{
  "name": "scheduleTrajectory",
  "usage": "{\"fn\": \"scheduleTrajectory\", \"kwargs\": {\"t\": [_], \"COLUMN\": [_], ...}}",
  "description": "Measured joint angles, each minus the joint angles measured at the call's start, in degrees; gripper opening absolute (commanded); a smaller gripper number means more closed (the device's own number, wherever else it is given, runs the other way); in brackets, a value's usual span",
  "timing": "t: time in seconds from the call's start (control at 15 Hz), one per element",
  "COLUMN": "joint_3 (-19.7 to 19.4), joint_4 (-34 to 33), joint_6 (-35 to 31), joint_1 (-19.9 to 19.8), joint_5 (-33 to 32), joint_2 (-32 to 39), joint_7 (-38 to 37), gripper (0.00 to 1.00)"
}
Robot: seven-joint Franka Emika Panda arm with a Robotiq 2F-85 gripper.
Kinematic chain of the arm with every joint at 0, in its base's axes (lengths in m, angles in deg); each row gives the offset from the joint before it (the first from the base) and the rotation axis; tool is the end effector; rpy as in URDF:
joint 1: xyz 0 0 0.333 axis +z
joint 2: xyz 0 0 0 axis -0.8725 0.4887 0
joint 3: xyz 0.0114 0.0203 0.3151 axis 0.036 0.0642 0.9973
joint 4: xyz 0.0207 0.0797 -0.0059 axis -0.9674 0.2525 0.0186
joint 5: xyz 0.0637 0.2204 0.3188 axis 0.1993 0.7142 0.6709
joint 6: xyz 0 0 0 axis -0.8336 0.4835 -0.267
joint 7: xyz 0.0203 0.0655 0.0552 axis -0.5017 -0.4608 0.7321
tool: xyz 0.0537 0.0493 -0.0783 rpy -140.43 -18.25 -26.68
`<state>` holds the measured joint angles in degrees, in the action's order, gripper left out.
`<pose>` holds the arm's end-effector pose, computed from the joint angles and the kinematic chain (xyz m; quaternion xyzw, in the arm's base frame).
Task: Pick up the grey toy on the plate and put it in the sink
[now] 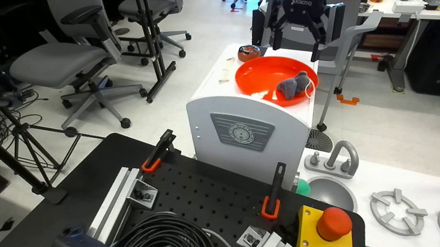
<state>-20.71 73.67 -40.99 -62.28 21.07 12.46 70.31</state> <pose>0.5730 -0.0759 0.2883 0.9799 -0.1892 -0.0558 0.0288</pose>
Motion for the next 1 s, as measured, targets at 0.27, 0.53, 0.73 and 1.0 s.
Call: {"fn": "scheduleTrajectory", "kwargs": {"t": [0.27, 0.53, 0.73, 1.0], "joint_3": [-0.04, -0.08, -0.08, -0.08], "joint_4": [0.05, 0.06, 0.06, 0.06], "joint_6": [0.0, 0.0, 0.0, 0.0], "joint_1": [0.0, 0.0, 0.0, 0.0], "joint_5": [-1.99, -3.36, -4.12, -4.89], "joint_2": [0.1, 0.19, 0.21, 0.27], "joint_7": [0.0, 0.0, 0.0, 0.0], "gripper": [1.0, 1.0, 1.0, 1.0]}}
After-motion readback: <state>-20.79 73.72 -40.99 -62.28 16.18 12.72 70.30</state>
